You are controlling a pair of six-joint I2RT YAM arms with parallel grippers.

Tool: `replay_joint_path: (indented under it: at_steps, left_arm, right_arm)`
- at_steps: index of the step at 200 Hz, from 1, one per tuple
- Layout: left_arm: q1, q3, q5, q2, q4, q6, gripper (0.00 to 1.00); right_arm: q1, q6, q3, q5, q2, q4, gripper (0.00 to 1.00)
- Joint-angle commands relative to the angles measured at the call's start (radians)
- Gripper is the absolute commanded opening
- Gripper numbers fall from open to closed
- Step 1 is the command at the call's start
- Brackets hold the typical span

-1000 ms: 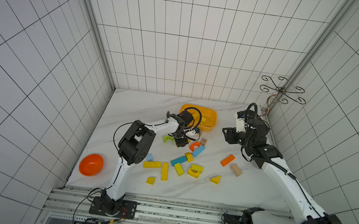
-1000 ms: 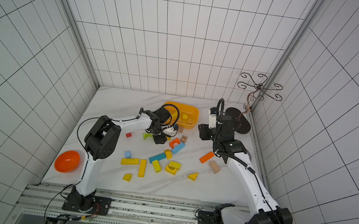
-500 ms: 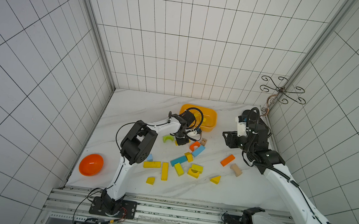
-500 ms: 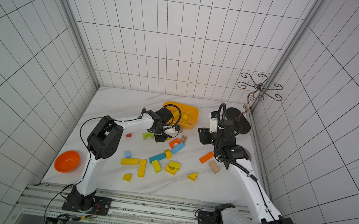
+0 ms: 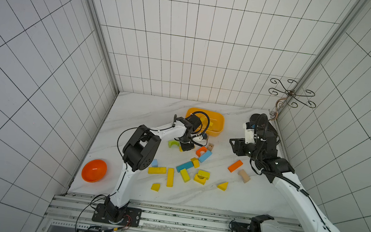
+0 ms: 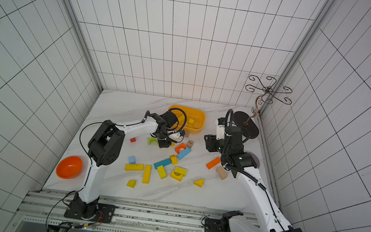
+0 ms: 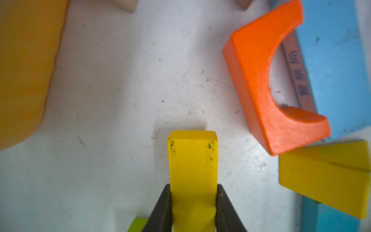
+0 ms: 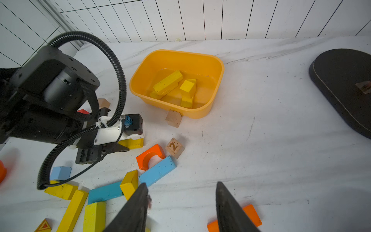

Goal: Pick out the yellow building blocks
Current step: Pick up the building block from the center of the board.

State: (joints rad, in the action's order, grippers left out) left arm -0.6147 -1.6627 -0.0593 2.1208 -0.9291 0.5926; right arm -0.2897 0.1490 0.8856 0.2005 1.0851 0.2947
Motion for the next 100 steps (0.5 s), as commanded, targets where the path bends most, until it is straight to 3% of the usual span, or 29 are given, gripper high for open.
replay_joint_path:
  at_steps: [1,57,100]
  left_arm:
    - [-0.007,-0.025,-0.018,-0.112,-0.044,-0.005,0.09]
    - [-0.004,-0.134,0.038,-0.180,-0.050,-0.036,0.09]
    - [0.027,-0.292,0.099,-0.098,0.008,-0.074,0.09]
  right_arm:
    - [0.000,0.014,-0.061,0.027,-0.023,0.000,0.54]
    - [-0.001,0.022,-0.080,0.048,-0.044,-0.001,0.54]
    - [-0.005,0.032,-0.107,0.074,-0.057,0.007,0.54]
